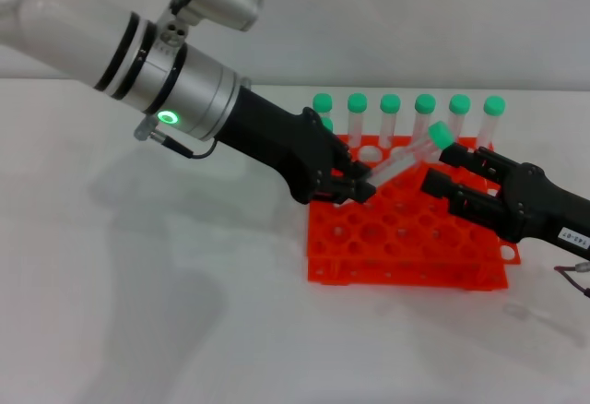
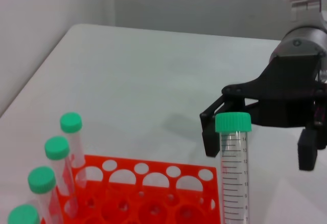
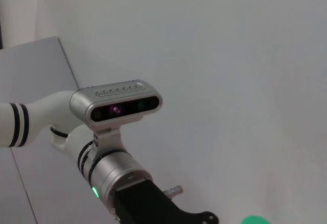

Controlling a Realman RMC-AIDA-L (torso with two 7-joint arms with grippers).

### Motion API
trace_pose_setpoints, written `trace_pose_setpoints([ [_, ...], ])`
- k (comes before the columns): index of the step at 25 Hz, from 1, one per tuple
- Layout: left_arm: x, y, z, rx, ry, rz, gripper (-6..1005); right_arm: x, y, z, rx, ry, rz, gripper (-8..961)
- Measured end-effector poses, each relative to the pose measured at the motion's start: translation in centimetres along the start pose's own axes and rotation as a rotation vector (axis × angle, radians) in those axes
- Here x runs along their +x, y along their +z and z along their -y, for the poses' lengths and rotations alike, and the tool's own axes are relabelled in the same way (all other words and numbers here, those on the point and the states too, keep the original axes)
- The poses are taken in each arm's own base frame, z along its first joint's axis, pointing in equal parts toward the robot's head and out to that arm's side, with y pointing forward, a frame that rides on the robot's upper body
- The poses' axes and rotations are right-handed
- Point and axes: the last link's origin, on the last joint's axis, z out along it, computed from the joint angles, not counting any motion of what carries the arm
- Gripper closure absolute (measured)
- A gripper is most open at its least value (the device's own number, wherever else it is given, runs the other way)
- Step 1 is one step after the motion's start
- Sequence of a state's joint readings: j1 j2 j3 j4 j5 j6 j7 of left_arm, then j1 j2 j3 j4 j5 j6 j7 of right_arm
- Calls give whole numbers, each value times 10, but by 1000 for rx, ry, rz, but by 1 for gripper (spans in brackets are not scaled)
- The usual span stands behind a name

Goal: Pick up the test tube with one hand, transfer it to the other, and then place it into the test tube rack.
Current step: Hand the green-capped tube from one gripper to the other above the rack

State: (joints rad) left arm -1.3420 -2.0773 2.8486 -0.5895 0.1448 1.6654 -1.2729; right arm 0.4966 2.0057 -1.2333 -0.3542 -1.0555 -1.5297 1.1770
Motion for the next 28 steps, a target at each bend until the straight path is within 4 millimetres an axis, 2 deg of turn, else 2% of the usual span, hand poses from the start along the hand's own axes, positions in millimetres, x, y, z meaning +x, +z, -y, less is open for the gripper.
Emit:
trace_pose_setpoints([
  [23,8,16,0,-21,38,13,803,-2,14,3,-3,-22,-17,230],
  [28,8,16,2,-9,45,14,803,1,17,4,7,-27,-34,303],
])
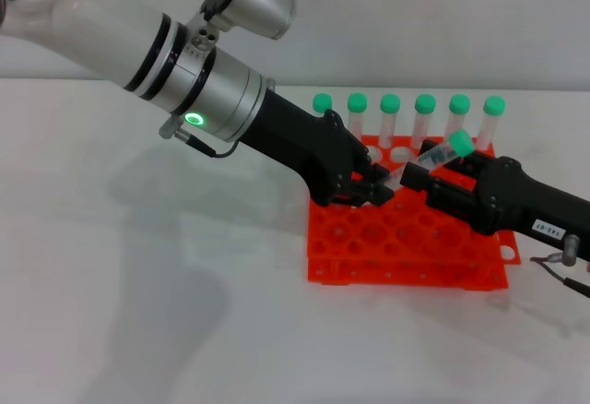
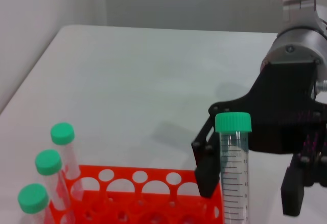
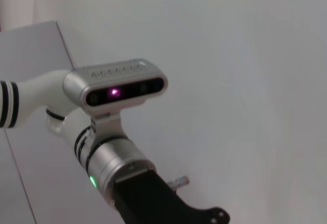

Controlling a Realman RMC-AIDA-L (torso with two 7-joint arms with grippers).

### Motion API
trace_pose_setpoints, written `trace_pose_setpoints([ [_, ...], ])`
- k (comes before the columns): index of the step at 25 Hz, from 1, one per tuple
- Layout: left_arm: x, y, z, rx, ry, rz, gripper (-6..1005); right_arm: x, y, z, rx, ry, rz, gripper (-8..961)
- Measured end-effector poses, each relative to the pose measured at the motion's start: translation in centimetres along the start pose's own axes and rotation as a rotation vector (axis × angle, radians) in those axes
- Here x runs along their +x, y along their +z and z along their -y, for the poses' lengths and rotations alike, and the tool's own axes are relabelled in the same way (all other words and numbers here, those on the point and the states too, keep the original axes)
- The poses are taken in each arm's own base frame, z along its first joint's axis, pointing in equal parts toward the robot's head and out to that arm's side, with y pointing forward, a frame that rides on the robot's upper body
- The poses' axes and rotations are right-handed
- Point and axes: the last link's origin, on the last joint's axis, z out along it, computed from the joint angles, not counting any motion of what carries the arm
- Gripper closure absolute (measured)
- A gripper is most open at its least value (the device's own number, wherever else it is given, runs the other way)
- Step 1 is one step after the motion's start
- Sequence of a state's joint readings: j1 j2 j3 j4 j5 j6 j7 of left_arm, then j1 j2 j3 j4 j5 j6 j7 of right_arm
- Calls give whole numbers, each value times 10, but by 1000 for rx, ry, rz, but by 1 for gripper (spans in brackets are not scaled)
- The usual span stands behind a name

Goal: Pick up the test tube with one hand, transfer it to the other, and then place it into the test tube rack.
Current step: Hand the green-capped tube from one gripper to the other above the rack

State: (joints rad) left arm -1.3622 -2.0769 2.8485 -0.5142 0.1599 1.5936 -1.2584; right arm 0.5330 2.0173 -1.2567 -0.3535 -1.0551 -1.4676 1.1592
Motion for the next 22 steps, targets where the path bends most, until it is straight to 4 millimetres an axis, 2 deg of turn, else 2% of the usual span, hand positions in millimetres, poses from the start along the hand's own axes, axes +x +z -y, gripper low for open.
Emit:
trace_pose_setpoints([
  [6,1,1,1,3,8,-1,804,1,2,1,5,-6,-11,443],
  [11,3,5,-2,-21,13,-5,804,0,2,2,11,-8,-9,624],
  [22,2,5,-2,-15,9,-1,804,-1,2,4,21,-10,-4,622],
])
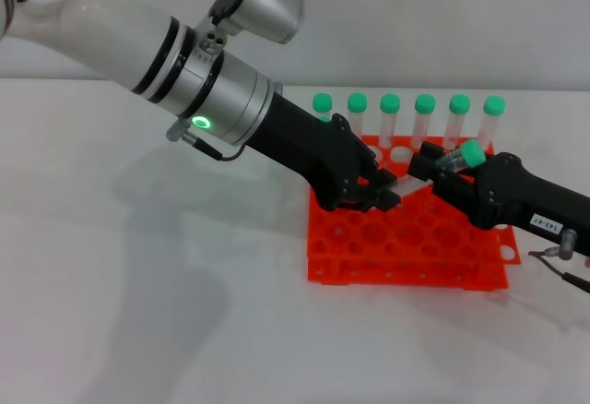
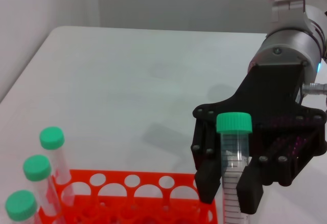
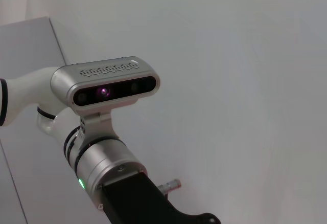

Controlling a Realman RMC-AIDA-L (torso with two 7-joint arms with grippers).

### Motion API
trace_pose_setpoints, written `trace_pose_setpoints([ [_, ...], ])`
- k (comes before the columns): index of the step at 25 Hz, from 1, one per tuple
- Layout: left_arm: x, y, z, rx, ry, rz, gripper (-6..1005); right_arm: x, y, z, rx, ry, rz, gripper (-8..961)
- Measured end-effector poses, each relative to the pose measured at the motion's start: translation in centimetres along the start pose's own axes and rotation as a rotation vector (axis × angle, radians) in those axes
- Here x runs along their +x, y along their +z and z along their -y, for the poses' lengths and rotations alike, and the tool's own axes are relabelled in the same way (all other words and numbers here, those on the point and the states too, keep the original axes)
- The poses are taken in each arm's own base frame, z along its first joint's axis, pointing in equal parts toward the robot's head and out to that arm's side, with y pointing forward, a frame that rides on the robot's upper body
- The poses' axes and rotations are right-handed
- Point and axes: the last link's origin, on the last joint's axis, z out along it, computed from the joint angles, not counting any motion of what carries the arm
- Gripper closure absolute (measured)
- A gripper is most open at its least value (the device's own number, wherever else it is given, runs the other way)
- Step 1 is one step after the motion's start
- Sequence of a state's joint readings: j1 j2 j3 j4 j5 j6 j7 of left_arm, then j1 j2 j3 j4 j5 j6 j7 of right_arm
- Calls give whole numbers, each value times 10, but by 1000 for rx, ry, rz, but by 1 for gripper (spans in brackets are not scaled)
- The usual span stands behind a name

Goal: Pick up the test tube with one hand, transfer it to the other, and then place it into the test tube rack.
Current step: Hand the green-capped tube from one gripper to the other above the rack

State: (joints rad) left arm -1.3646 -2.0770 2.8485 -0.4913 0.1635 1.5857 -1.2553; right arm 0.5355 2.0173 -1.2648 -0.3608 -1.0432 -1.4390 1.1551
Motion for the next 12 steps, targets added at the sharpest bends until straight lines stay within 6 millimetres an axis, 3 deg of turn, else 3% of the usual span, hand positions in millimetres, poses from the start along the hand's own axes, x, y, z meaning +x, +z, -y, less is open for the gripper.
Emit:
trace_pose_setpoints([
  [1,0,0,0,2,-1,0,804,0,0,0,0,0,0,622],
  [3,-1,-1,1,7,-1,-2,804,0,-1,0,1,-2,-1,724],
  [12,-6,0,8,60,-13,10,804,1,-1,0,5,-4,-3,744],
])
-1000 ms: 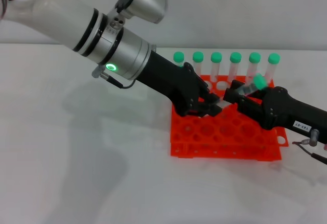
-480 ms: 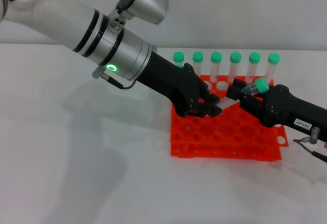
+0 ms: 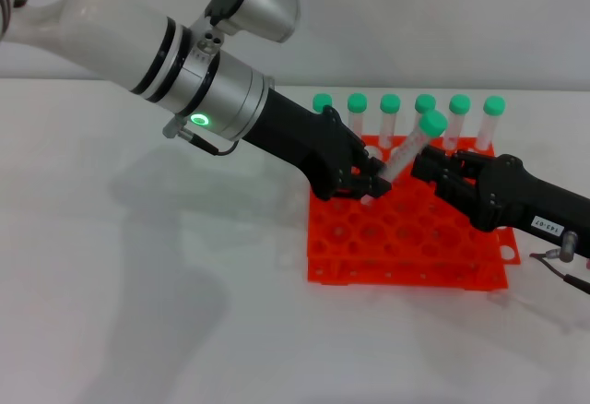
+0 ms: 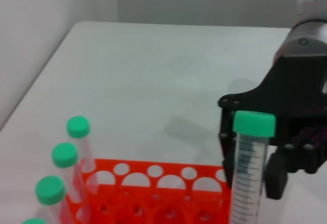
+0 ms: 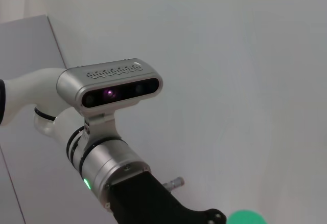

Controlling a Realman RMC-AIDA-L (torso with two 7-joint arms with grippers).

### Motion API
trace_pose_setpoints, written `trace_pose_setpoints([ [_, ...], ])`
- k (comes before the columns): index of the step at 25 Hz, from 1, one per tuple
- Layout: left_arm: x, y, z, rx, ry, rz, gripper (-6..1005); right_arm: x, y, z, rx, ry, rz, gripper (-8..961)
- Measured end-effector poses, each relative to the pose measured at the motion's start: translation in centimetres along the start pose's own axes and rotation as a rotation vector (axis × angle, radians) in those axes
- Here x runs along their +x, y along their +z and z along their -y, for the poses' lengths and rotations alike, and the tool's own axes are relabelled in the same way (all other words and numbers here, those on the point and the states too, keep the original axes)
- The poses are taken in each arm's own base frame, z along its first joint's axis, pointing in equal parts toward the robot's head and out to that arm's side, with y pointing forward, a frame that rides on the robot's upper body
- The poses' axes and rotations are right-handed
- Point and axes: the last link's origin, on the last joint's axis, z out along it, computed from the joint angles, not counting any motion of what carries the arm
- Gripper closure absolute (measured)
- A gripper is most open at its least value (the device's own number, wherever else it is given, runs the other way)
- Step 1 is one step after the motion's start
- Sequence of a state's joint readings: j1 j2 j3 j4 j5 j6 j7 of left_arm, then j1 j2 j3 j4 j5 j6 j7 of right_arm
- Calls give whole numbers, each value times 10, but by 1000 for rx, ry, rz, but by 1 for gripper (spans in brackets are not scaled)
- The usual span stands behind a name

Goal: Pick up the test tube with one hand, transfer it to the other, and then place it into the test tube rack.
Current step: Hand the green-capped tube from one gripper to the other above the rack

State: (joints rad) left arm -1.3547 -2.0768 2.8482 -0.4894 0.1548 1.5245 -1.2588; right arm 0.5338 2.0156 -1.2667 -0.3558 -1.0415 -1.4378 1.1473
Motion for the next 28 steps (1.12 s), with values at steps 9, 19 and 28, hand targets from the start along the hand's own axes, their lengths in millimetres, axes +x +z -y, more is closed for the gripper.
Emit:
trace_pose_setpoints([
  [9,4,3,1,2,4,-7,804,0,0,0,-6,-11,-7,828],
  [19,5,5,-1,-12,8,-3,804,-3,-5,4,18,-45,5,771],
  [28,6,6,-1,-15,12,-3,804,-4,1,3,2,-54,-1,384],
])
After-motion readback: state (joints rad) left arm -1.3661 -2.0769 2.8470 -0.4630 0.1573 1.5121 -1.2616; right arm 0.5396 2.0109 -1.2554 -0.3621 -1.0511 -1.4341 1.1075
